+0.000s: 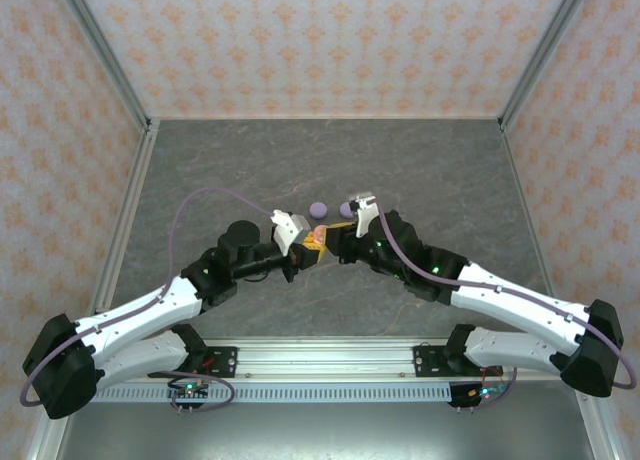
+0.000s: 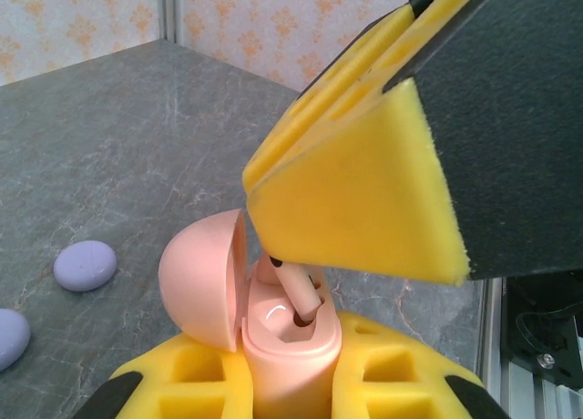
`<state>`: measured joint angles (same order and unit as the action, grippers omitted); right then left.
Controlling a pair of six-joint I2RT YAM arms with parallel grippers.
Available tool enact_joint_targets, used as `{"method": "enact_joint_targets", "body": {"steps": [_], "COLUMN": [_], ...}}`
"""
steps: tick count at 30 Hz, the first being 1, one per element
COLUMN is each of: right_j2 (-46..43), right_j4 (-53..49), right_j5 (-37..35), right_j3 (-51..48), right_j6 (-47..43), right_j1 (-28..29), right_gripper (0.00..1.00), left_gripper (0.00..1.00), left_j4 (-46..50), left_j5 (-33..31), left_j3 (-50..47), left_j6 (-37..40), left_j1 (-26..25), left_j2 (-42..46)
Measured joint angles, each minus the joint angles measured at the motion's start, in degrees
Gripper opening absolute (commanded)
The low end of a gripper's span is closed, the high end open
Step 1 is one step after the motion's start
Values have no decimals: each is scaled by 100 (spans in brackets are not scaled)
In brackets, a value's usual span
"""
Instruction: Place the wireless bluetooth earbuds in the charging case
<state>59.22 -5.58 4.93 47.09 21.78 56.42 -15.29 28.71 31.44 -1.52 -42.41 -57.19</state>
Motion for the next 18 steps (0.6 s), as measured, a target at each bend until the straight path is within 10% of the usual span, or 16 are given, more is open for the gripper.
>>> {"method": "enact_joint_targets", "body": {"steps": [18], "right_j2": [42], "right_j4": [-70], "right_j5": [199], "right_j3": [-15], "right_j6": [35], "right_j1": [2], "right_gripper": [31], "left_gripper": [0], "left_j4": [-33], "left_j5": [0], "left_j3": [0], "left_j6": [-2], "left_j1": [0], "left_j2": [-63]}}
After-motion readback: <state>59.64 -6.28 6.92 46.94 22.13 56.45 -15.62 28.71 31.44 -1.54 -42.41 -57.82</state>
